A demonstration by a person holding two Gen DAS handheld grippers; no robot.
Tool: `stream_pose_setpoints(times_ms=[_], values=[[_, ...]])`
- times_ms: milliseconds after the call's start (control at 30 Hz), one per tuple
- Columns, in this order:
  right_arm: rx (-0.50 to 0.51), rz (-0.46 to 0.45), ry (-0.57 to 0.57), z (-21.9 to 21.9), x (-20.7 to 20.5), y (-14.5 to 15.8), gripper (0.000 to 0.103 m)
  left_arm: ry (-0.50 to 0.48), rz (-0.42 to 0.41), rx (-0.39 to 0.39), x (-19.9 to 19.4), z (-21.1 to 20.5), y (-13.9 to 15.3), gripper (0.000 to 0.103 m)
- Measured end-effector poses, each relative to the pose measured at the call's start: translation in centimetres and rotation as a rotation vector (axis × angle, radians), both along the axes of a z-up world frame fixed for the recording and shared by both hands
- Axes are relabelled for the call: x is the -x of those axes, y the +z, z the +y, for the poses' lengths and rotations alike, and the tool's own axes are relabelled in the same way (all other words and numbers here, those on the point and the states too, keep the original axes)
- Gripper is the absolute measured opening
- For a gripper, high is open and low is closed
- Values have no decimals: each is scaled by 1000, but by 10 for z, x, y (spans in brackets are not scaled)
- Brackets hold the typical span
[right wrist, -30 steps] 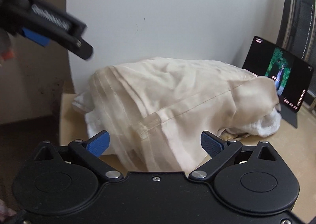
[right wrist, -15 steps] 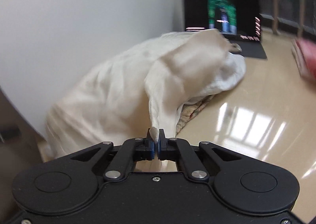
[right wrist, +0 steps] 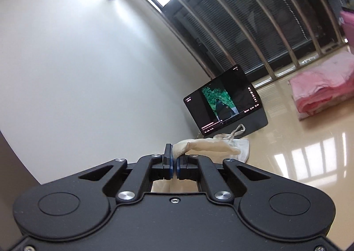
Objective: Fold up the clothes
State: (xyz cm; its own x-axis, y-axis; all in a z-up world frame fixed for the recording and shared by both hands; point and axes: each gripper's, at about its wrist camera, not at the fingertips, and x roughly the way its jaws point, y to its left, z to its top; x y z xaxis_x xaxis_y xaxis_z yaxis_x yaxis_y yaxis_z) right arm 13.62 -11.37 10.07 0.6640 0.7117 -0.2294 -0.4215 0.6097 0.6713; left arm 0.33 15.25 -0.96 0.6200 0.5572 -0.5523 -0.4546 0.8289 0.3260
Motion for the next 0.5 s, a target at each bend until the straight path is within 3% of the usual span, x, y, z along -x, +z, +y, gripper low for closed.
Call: stream_pose_setpoints(times_ms=[200, 300, 400, 500], values=[[-1, 22, -37, -35, 25, -3, 2, 2, 72, -265, -34, -13, -22, 103], [20, 30, -87, -59, 40, -2, 2, -30, 117, -330, -42, -11, -31, 103], [53, 59, -157, -90, 53, -2, 2, -117, 139, -279, -37, -11, -32, 103], [107, 117, -227, -116, 63, -12, 2, -263, 156, -92, -22, -12, -26, 103]])
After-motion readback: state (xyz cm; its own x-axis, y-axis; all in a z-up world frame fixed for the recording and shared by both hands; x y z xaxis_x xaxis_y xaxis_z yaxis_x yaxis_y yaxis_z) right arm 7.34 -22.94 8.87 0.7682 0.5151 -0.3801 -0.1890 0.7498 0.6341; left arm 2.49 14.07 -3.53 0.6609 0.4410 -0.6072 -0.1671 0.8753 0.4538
